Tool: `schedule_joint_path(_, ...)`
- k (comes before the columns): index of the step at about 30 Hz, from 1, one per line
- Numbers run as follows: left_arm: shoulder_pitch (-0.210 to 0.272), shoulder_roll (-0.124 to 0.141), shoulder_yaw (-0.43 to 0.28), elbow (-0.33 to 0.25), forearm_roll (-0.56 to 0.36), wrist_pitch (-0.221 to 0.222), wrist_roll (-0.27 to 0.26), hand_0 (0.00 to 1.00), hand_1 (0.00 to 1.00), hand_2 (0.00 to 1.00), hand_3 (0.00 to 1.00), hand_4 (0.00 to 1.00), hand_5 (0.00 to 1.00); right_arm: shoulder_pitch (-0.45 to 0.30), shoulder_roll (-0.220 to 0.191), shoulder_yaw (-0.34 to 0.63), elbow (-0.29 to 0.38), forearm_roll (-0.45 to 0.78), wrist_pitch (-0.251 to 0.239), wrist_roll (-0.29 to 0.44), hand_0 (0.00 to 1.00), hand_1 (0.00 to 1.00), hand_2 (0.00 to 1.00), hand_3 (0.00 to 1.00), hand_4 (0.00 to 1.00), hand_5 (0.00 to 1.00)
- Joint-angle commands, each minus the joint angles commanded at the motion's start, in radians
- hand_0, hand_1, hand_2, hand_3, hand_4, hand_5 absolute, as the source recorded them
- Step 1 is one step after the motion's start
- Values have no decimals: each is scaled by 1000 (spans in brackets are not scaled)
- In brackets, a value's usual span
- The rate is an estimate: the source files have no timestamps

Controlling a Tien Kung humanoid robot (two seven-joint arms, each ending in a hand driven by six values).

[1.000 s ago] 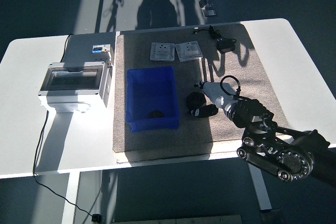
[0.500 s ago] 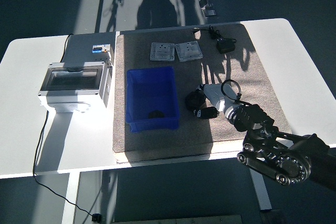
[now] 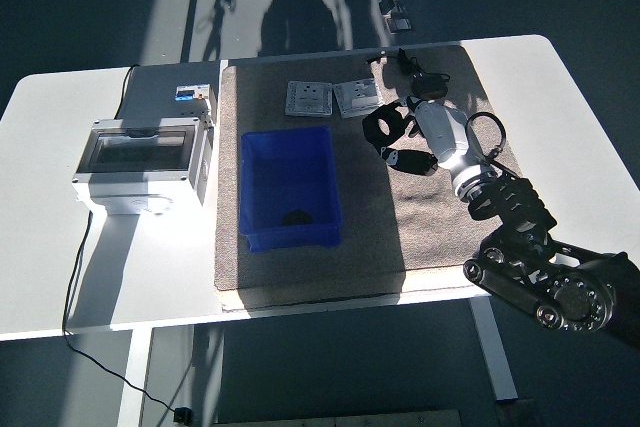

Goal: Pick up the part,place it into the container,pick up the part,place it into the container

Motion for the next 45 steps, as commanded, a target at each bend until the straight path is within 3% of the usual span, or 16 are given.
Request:
schedule_joint_path(6,1,-2,-2,0,3,2,1,681,646,600,636,662,632,54,15,-99,92,-71,95,49,464,486,373,591,143,40)
schedule_joint_path(9,0,-1,-2,0,3,2,0,681,646,600,636,662,632,87,25,-144,83,-127,150,43,464,486,373,591,143,40)
schedule_joint_path(10,0,-1,-2,0,3,2,0,681,646,600,636,660,639,93,28,-152,79,-134,160,41,566,535,401,618,165,67)
schedule_joint_path(15,-1,0,-2,0,2,4,-1,681,646,600,636,660,639,115,44,-190,49,-137,224,34,566,535,401,618,165,67)
schedule_joint_path(16,-2,1,-2,0,2,4,-2,681,646,600,637,658,639,117,48,-193,41,-140,239,24,692,673,670,682,280,159)
schedule_joint_path(20,-3,1,-3,0,2,4,-2,681,646,600,637,658,639,120,53,-199,27,-140,277,-6,692,673,670,682,280,159)
schedule_joint_path(21,-3,1,-3,0,2,4,-2,681,646,600,637,658,639,120,54,-200,26,-139,283,-11,692,673,670,682,280,159)
schedule_joint_path(22,-3,2,-4,0,3,4,-3,681,646,600,636,658,639,120,55,-202,25,-138,290,-16,941,883,848,756,464,328)
schedule_joint_path(27,-3,2,-4,0,4,3,-2,681,646,600,636,658,639,119,56,-206,22,-125,311,-31,941,883,848,756,464,328)
schedule_joint_path(28,-3,2,-4,0,4,3,-2,681,646,599,636,658,639,119,56,-206,22,-122,314,-33,992,921,879,785,498,367)
schedule_joint_path(45,-2,4,-2,0,0,4,-1,681,646,601,636,657,638,115,56,-201,29,-125,350,-40,998,939,888,780,504,401)
